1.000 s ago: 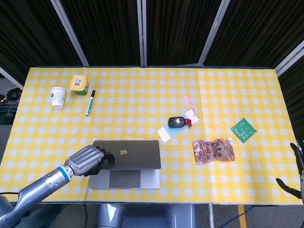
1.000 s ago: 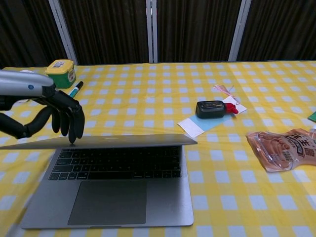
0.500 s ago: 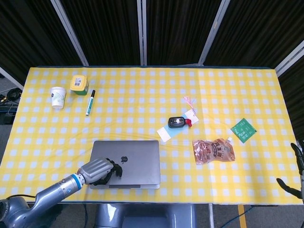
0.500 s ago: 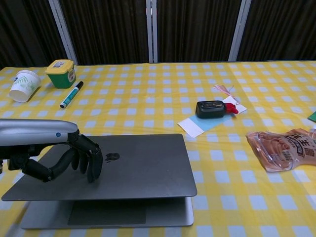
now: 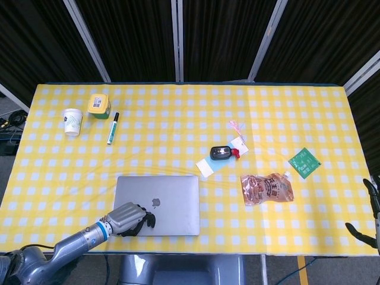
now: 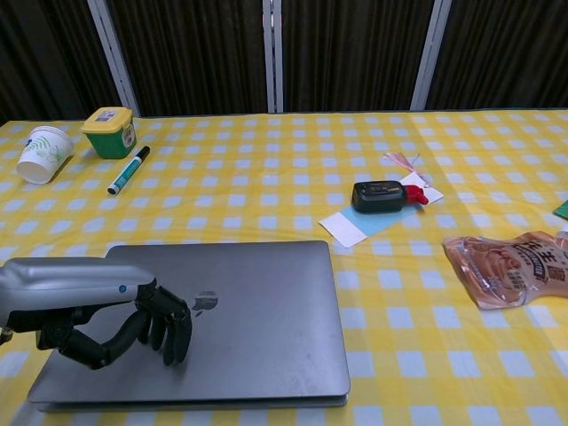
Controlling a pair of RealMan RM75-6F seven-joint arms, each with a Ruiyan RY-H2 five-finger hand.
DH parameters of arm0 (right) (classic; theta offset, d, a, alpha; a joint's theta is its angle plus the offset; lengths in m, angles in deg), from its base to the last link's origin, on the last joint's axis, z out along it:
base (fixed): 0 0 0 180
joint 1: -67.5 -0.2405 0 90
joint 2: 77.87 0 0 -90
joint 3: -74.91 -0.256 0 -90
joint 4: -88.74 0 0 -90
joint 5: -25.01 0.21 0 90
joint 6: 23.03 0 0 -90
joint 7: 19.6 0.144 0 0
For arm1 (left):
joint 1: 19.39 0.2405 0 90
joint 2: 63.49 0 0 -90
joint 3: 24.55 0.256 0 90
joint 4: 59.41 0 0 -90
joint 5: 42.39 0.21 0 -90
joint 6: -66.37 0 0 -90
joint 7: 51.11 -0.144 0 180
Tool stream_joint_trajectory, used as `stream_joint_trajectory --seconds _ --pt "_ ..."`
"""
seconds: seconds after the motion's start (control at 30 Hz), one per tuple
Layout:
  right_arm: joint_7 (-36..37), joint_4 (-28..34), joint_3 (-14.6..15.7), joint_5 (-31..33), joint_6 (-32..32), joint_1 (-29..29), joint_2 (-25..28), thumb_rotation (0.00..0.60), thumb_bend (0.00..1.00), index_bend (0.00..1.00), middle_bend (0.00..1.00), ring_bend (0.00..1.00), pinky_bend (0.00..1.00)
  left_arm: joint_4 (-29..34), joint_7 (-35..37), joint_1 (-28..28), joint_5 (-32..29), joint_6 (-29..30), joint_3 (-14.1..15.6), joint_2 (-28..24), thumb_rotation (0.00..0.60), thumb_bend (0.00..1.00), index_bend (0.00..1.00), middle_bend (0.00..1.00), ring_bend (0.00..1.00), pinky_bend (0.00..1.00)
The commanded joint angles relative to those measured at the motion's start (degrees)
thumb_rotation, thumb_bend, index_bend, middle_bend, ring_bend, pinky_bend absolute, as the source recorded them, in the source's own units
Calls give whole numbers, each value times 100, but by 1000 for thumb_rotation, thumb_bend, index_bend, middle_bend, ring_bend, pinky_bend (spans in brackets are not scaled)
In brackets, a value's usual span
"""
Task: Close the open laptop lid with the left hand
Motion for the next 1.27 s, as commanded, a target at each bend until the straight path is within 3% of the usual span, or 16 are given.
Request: stream_joint_trajectory --seconds 0.03,0.2,0.43,0.53,0.6,0.63,0.67,0.7,0.73,0.8,0.87,1.07,1.27 --pt "1 1 0 -3 -6 2 0 600 0 0 0 0 0 -88 -12 -4 -66 -27 39 76 600 1000 389 383 353 351" --pt "-4 5 -2 8 -4 4 0 600 0 0 0 0 0 -74 110 -7 -149 70 -5 44 600 1000 389 383 353 351" --pt "-18 7 -3 3 5 -4 -7 600 0 0 0 0 0 129 1514 543 1229 2245 -239 -619 600 1000 368 360 345 330" --pt "-33 15 6 -23 6 -7 -10 600 0 0 0 0 0 84 1625 746 1374 2889 -334 -883 600 1000 334 305 274 253" --pt "-39 19 12 -38 0 -5 -12 600 0 0 0 0 0 107 1541 833 1316 3036 -359 -1018 600 980 269 206 138 110" --pt "-43 22 16 -52 -6 -4 -13 600 0 0 0 0 0 150 1430 901 1225 3106 -376 -1122 600 941 234 154 88 66" --pt "-46 24 20 -62 -11 -2 -13 600 0 0 0 0 0 188 1333 948 1149 3142 -385 -1189 600 830 170 80 31 17" --pt "-48 29 24 -77 -20 0 -13 600 0 0 0 0 0 248 1149 1025 1018 3189 -397 -1284 600 651 108 26 3 0" --pt "-49 33 27 -89 -27 2 -13 600 0 0 0 0 0 286 1003 1081 929 3227 -404 -1339 600 515 71 6 0 0" --pt "-54 41 37 -118 -46 10 -11 600 0 0 0 0 0 349 570 1276 679 3419 -429 -1436 600 151 10 0 0 0" --pt "-51 50 45 -147 -72 21 -6 600 0 0 0 0 0 423 50 1590 372 3801 -449 -1461 600 18 0 0 0 0" --pt "-49 53 68 -191 -133 60 10 600 0 0 0 0 0 763 -1387 2444 -220 4619 -165 -1441 600 0 0 0 0 0" --pt "-93 50 88 -254 -163 70 -4 600 0 0 0 0 0 790 -1646 2913 -88 5026 64 -1420 600 0 0 0 0 0"
